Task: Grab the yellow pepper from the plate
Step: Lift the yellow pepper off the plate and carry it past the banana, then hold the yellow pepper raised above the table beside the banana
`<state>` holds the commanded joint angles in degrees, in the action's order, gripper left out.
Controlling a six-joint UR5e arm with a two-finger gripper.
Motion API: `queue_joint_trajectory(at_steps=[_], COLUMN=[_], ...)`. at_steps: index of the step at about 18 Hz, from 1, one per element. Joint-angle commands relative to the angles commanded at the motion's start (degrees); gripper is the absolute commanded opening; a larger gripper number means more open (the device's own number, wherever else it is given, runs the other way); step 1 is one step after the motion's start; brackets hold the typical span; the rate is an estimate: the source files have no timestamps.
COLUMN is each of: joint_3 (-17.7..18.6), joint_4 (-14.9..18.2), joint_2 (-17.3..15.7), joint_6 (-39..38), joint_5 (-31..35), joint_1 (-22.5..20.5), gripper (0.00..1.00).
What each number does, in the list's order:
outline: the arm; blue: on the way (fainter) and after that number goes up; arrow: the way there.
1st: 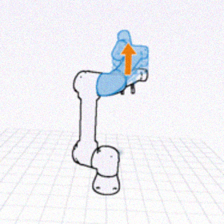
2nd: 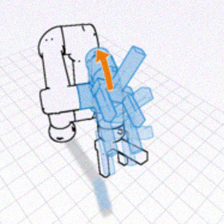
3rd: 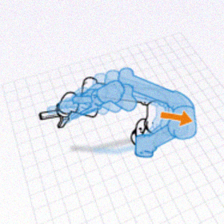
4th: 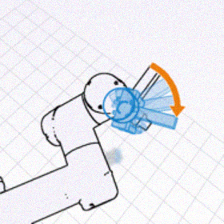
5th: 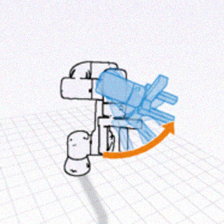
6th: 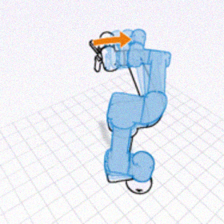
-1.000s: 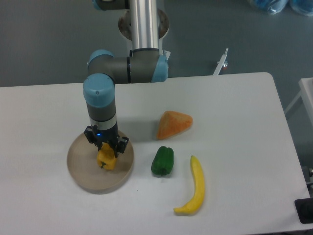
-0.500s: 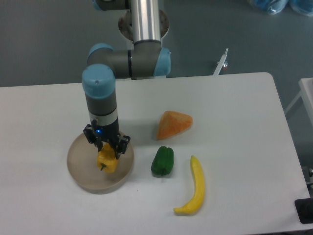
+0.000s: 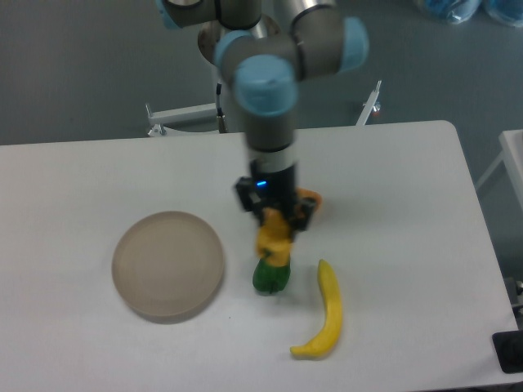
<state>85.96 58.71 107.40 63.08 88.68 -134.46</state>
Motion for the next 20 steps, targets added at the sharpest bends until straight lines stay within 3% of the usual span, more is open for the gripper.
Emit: queue_joint_trajectory(at_steps=[3, 7, 20], joint_3=[-1.58, -4.57, -6.94], joint_4=[0.0, 0.09, -0.35], joint_2=[2.19, 5.1, 5.98], joint_6=[6.17, 8.2, 8.2], joint_5=[0.09, 0.44, 0.09], joint_1=[-2.91, -3.7, -3.62], gripper=[0.47, 0.47, 0.47])
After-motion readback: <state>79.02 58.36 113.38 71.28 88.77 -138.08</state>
